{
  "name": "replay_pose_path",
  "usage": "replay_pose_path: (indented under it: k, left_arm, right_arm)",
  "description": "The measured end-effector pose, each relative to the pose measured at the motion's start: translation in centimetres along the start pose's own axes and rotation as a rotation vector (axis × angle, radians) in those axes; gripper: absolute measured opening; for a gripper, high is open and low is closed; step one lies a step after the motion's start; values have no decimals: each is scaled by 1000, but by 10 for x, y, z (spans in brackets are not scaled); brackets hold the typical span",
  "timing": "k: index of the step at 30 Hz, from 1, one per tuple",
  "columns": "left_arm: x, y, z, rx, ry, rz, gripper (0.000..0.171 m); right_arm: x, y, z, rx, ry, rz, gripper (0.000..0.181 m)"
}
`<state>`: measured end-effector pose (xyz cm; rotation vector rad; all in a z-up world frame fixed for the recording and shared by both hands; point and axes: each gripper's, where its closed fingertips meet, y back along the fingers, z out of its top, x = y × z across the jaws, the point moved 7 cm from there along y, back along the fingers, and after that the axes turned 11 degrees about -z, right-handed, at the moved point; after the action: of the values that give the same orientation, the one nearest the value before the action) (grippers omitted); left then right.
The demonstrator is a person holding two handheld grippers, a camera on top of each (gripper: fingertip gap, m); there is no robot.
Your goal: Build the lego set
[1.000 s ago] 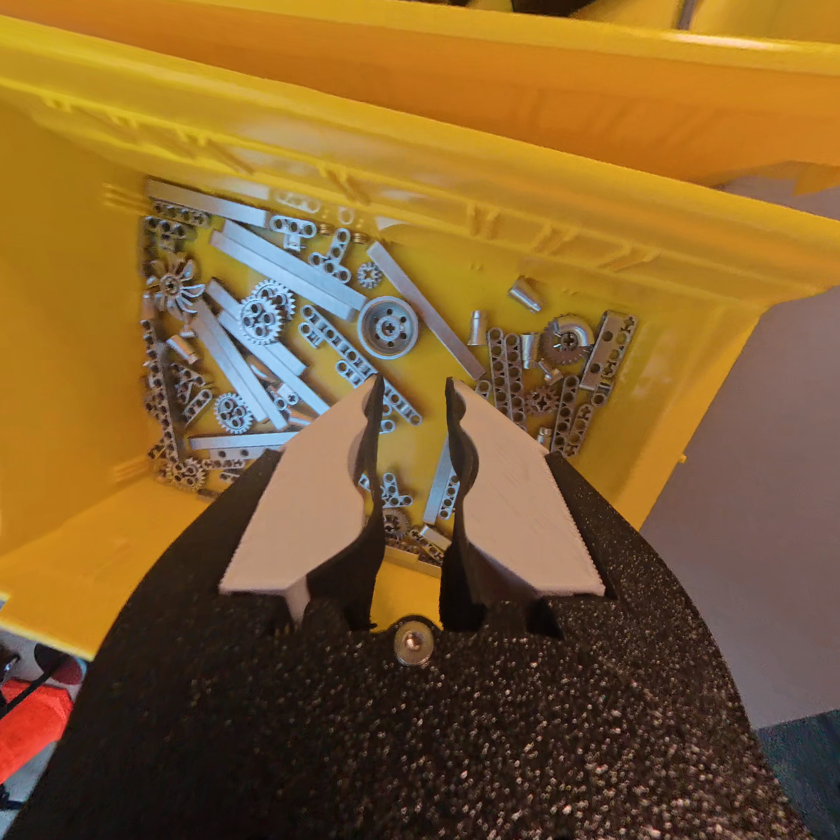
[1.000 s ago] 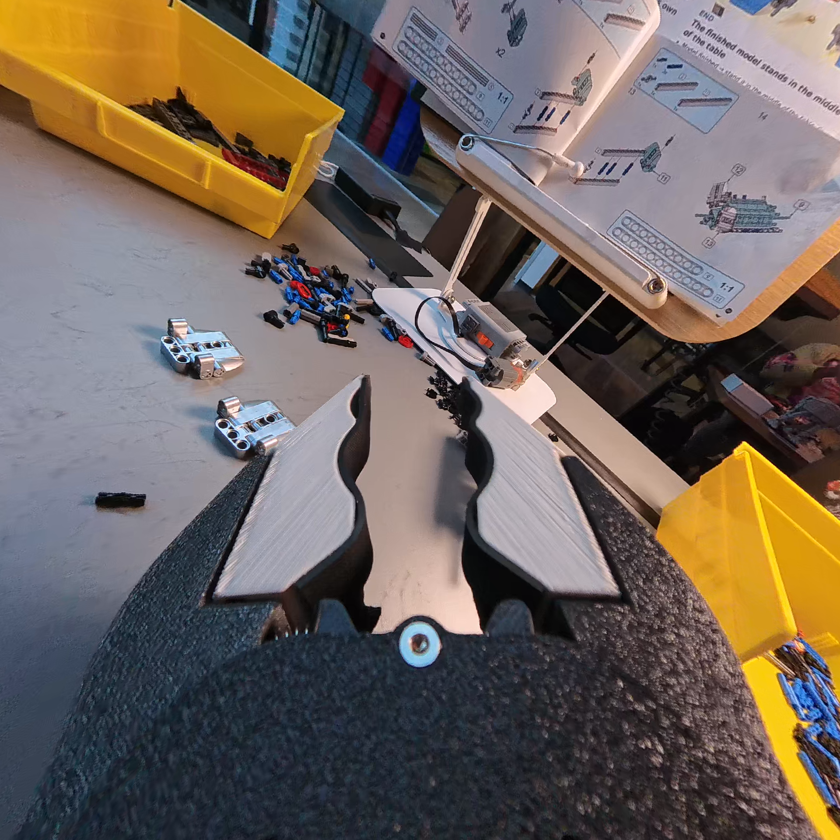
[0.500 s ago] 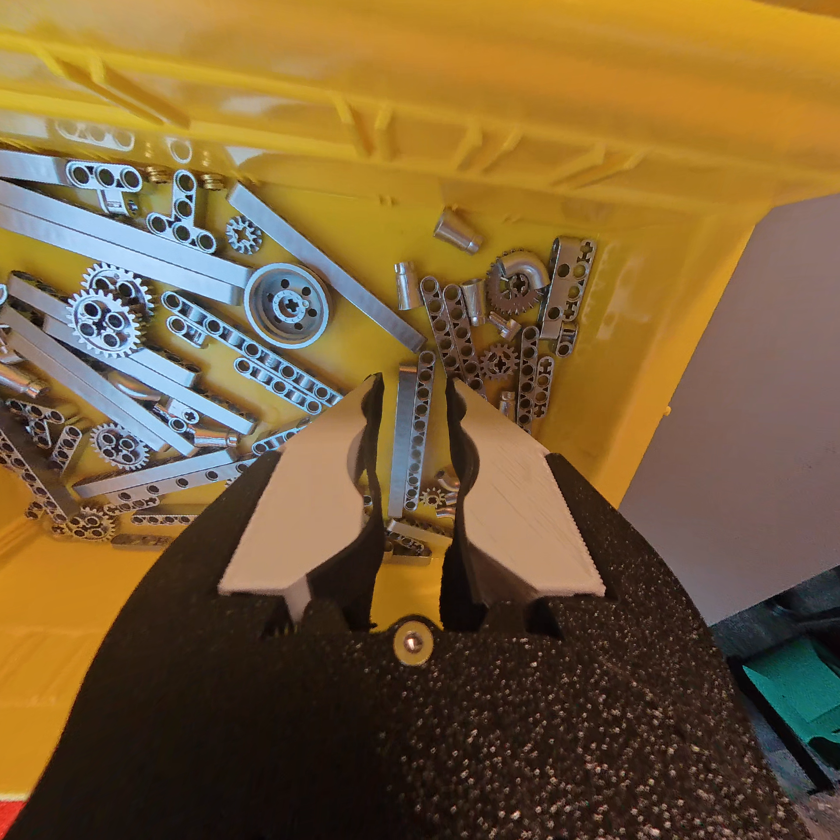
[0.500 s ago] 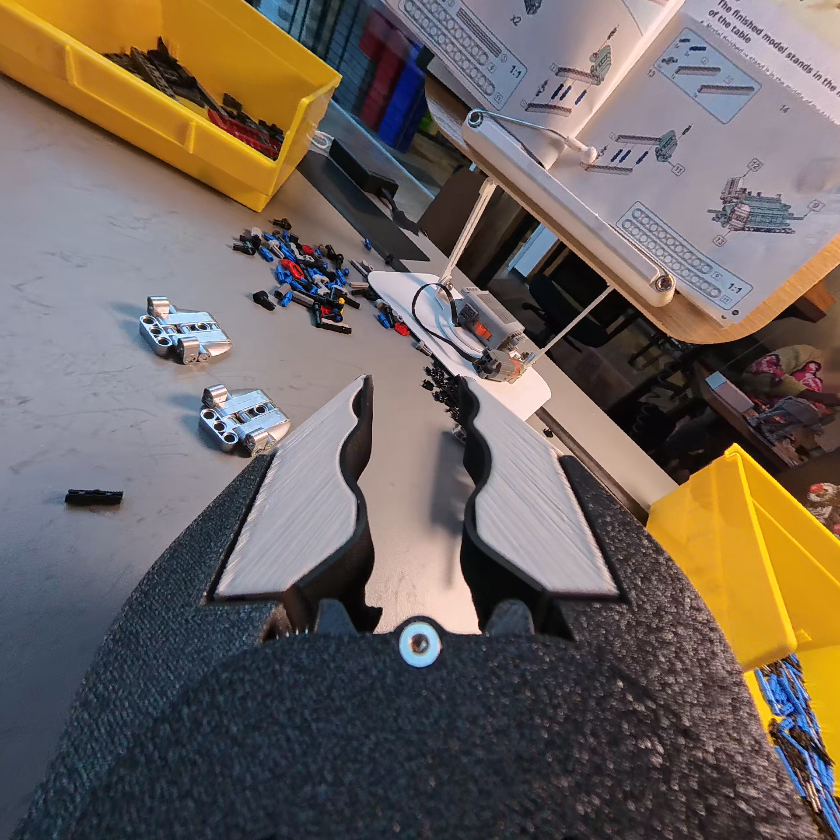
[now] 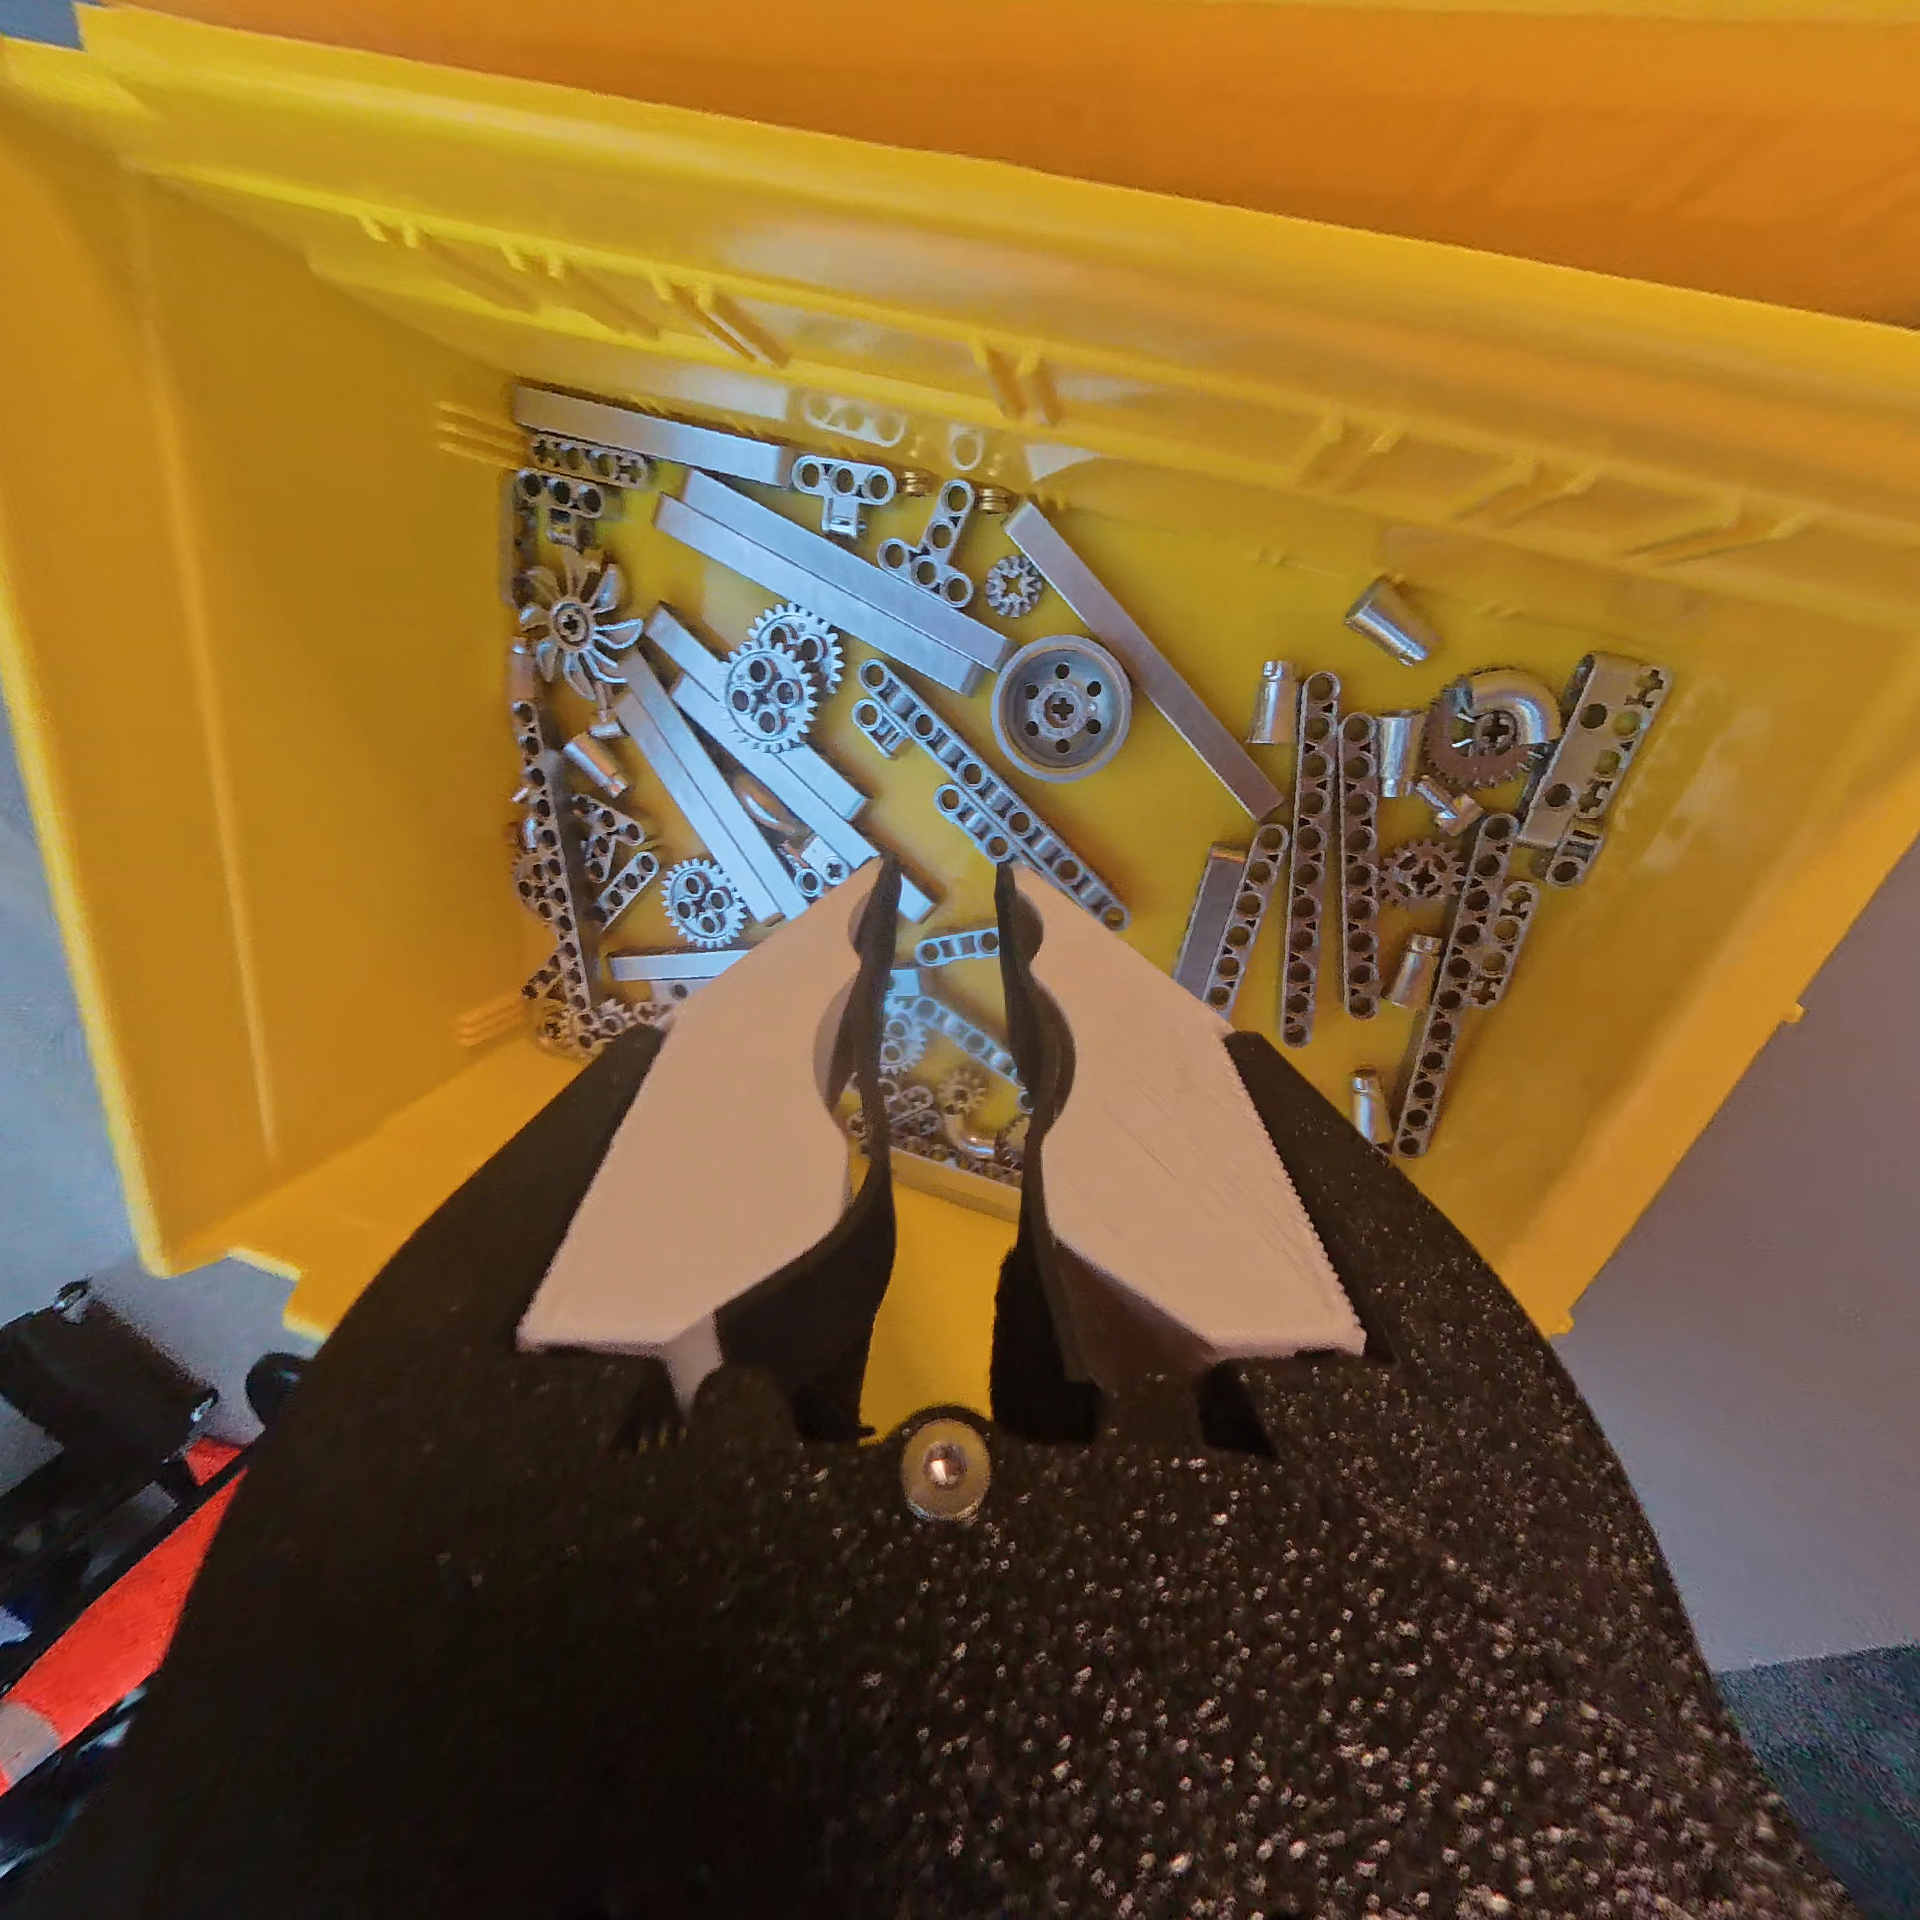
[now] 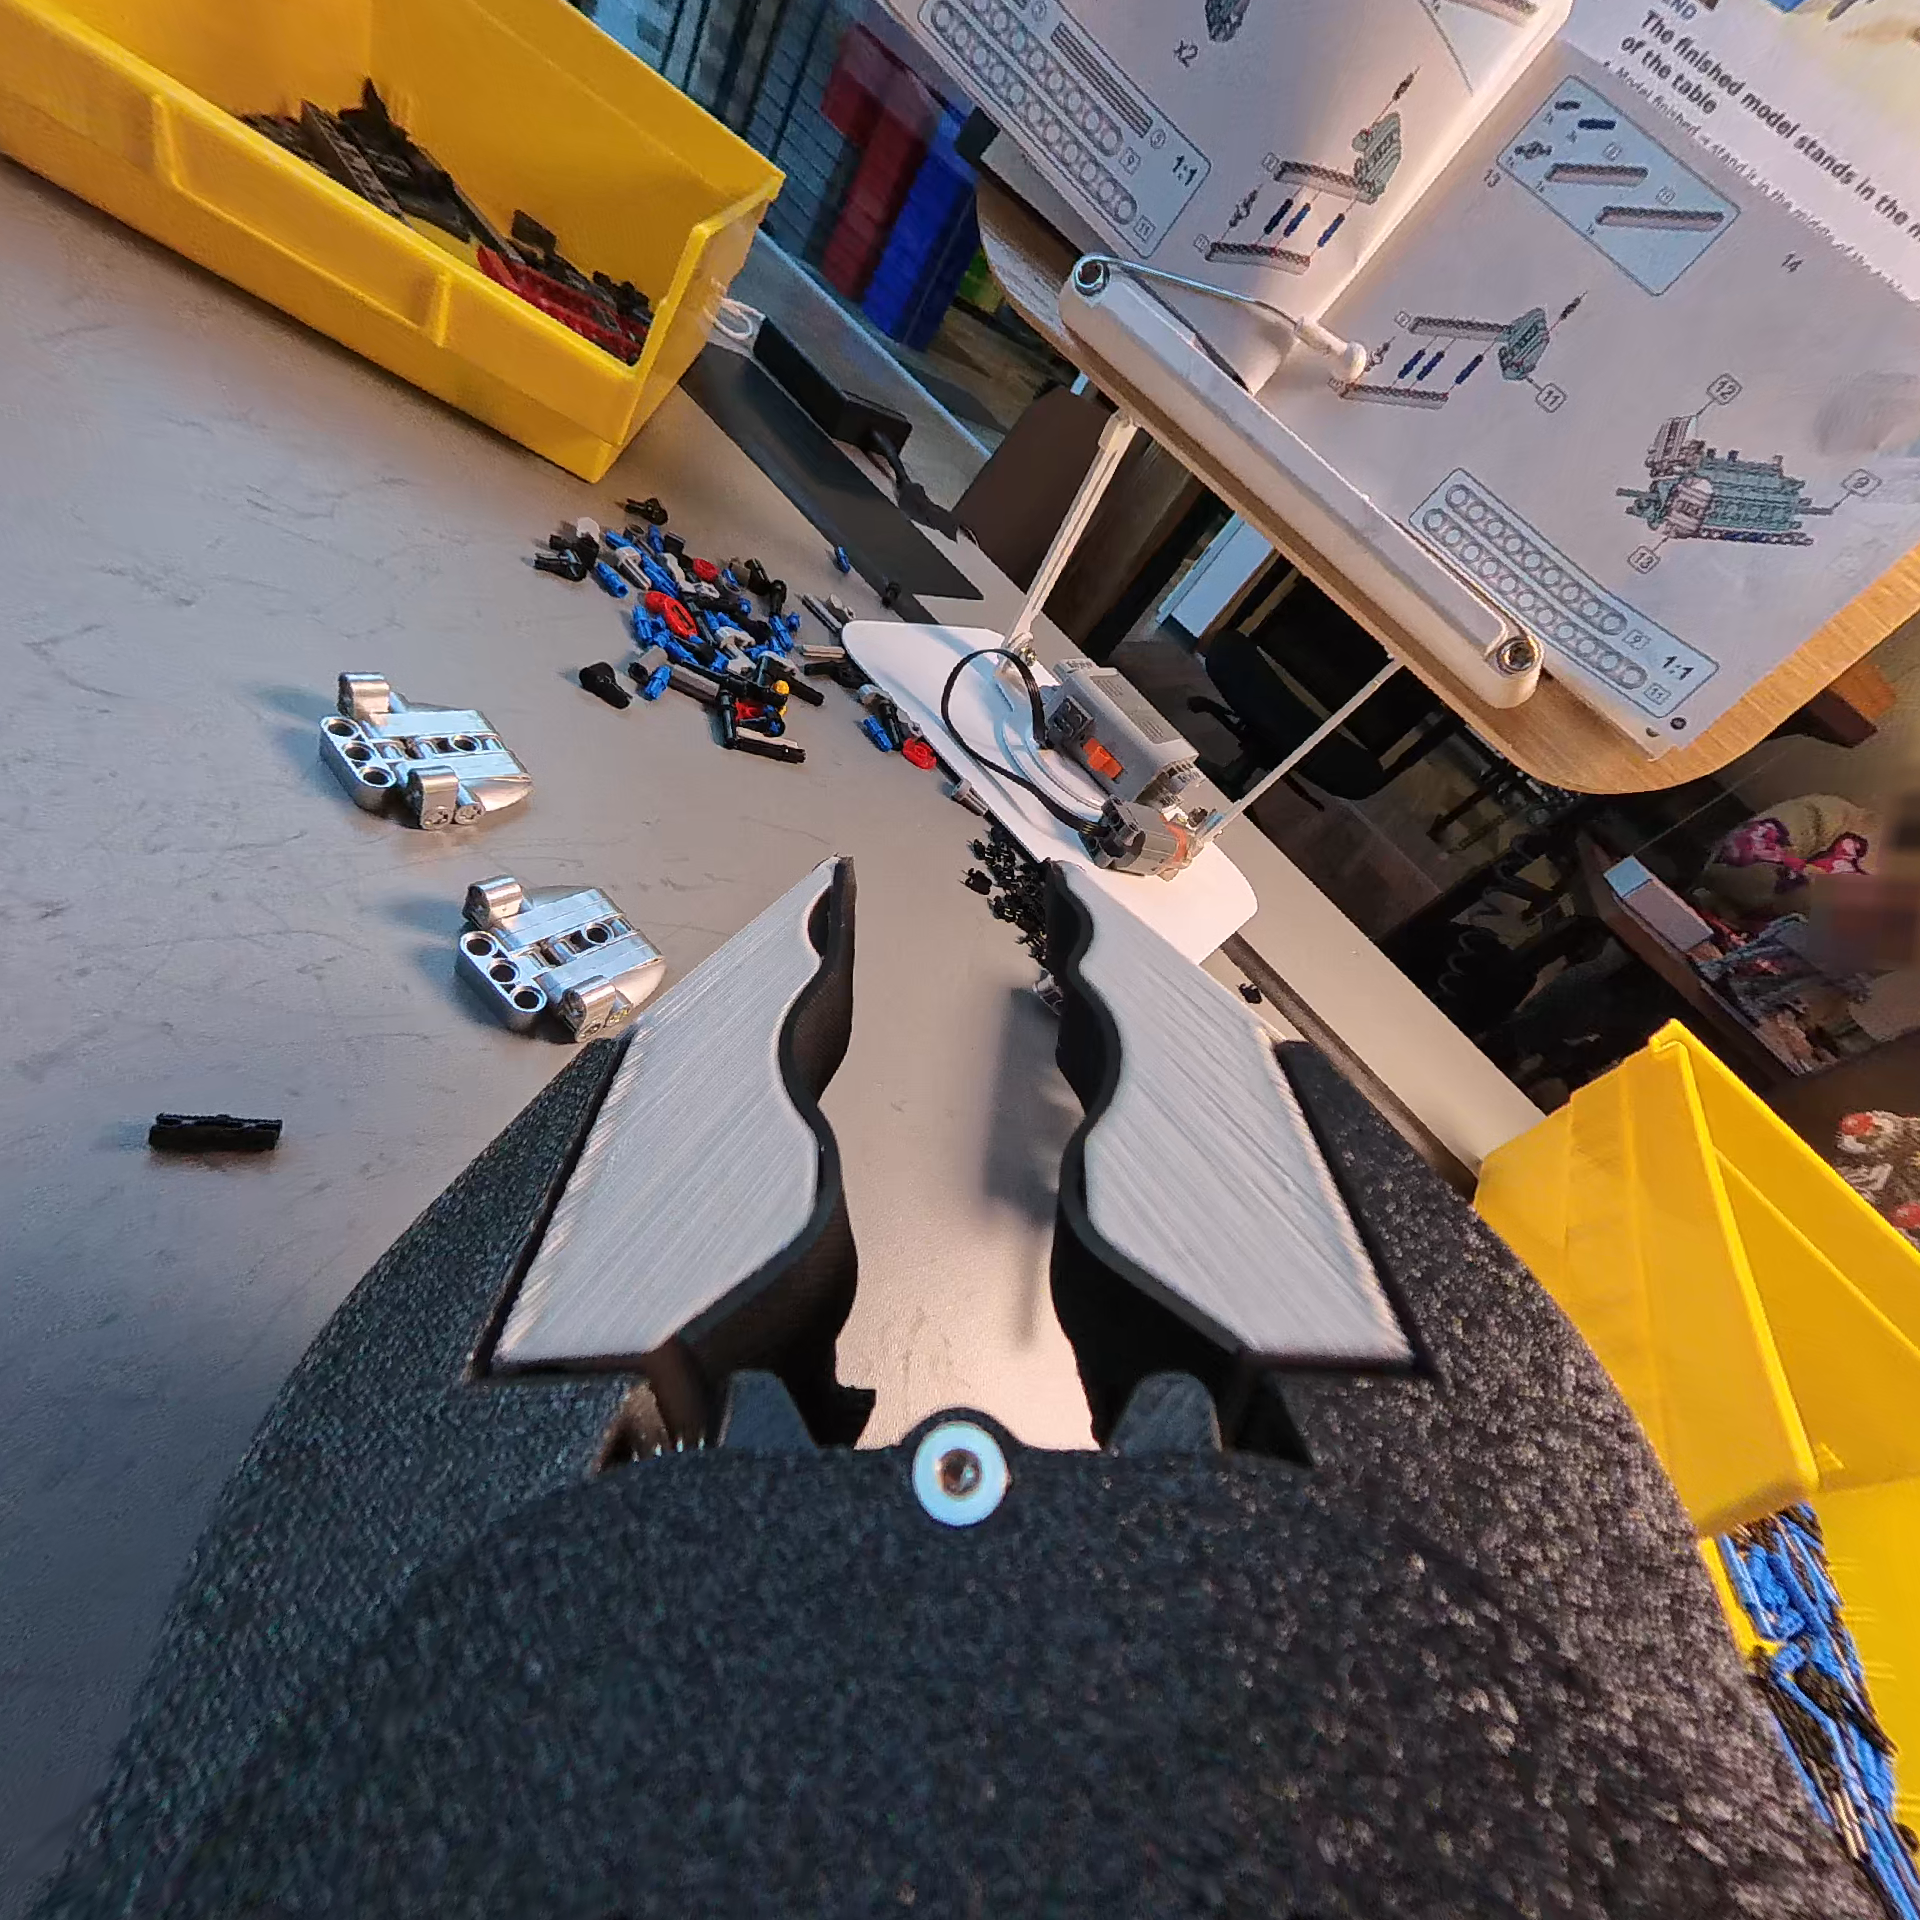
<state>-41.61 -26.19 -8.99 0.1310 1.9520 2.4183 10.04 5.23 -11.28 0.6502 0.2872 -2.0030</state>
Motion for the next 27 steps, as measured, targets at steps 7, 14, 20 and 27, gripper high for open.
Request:
replay_pose_path:
  k: [7,14,20,27]
  left_arm:
    - [29,19,7,-93,82,199,0]
    - [54,15,4,-71,167,224,2]
    - [72,-8,-11,34,248,168,12]
    - [77,-33,-27,142,312,79,21]
  right_arm:
    - [2,0,0,-1,10,7,34]
    - [2,1,0,-6,12,7,33]
    - [2,1,0,-8,16,7,33]
    - [4,1,0,-4,23,12,32]
